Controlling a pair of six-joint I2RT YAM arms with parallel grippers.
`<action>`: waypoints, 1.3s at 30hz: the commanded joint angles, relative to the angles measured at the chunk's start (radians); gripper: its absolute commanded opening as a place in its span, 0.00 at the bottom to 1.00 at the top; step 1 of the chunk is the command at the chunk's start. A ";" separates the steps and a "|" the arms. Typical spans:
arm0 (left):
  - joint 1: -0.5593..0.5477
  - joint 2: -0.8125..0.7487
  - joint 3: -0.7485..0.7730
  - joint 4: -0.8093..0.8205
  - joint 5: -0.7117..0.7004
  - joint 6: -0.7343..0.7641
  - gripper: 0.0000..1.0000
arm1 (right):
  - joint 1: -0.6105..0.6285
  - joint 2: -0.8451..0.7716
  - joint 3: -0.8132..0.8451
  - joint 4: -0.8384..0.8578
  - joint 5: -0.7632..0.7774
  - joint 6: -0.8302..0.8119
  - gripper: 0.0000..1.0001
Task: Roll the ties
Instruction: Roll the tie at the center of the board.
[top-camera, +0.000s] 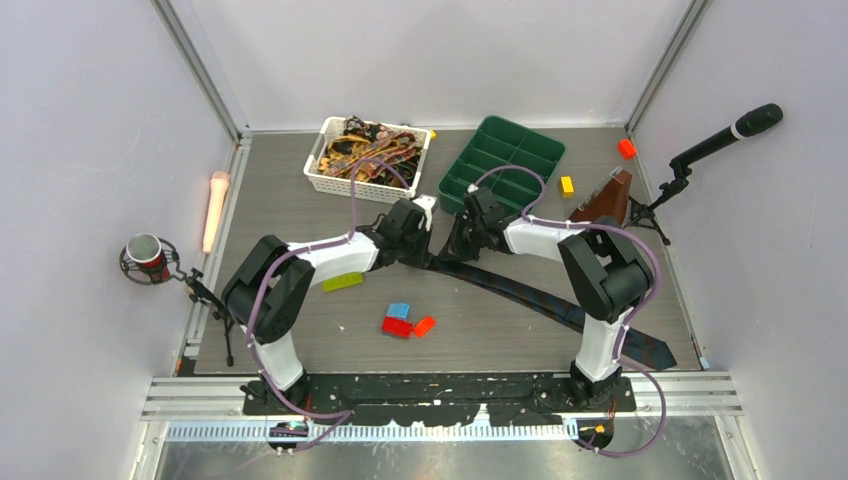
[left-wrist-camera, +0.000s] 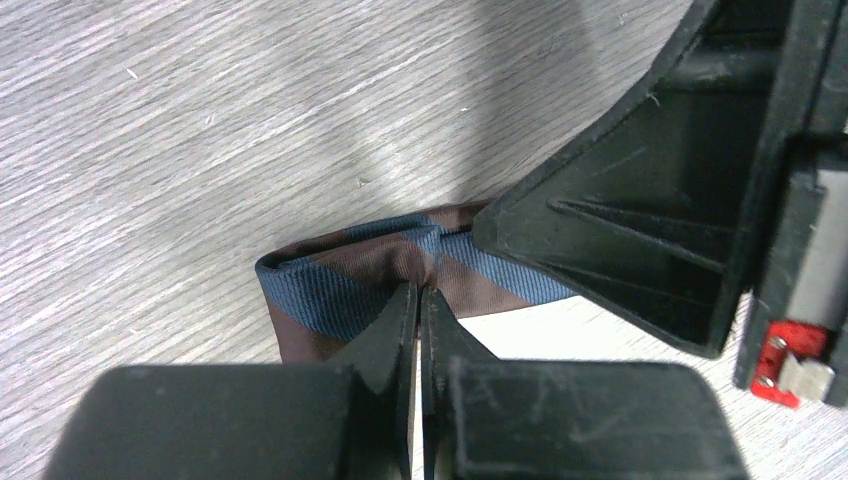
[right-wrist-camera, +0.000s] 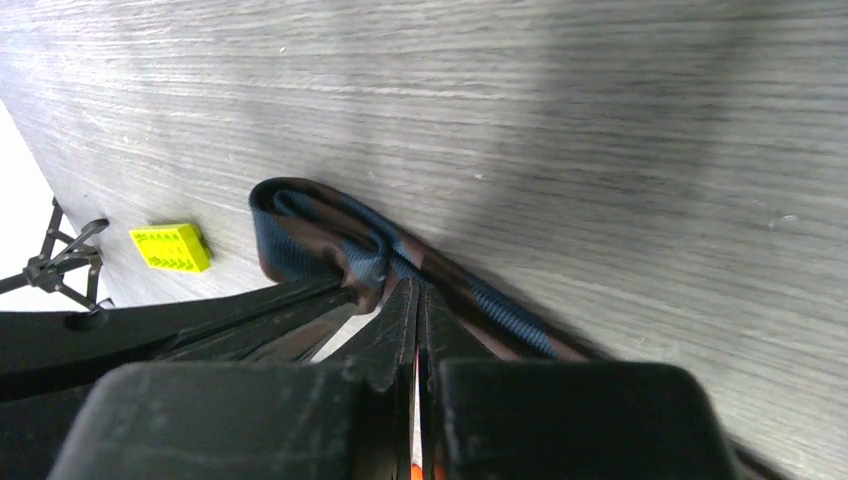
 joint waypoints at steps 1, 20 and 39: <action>0.006 -0.043 -0.010 0.019 -0.010 -0.009 0.00 | 0.017 -0.071 0.003 -0.004 -0.010 -0.024 0.04; 0.006 -0.034 -0.007 0.023 0.013 -0.009 0.00 | 0.035 -0.017 0.022 0.081 -0.081 0.005 0.05; 0.006 -0.048 -0.017 0.035 0.035 -0.014 0.13 | 0.035 0.053 0.038 0.059 -0.013 0.006 0.05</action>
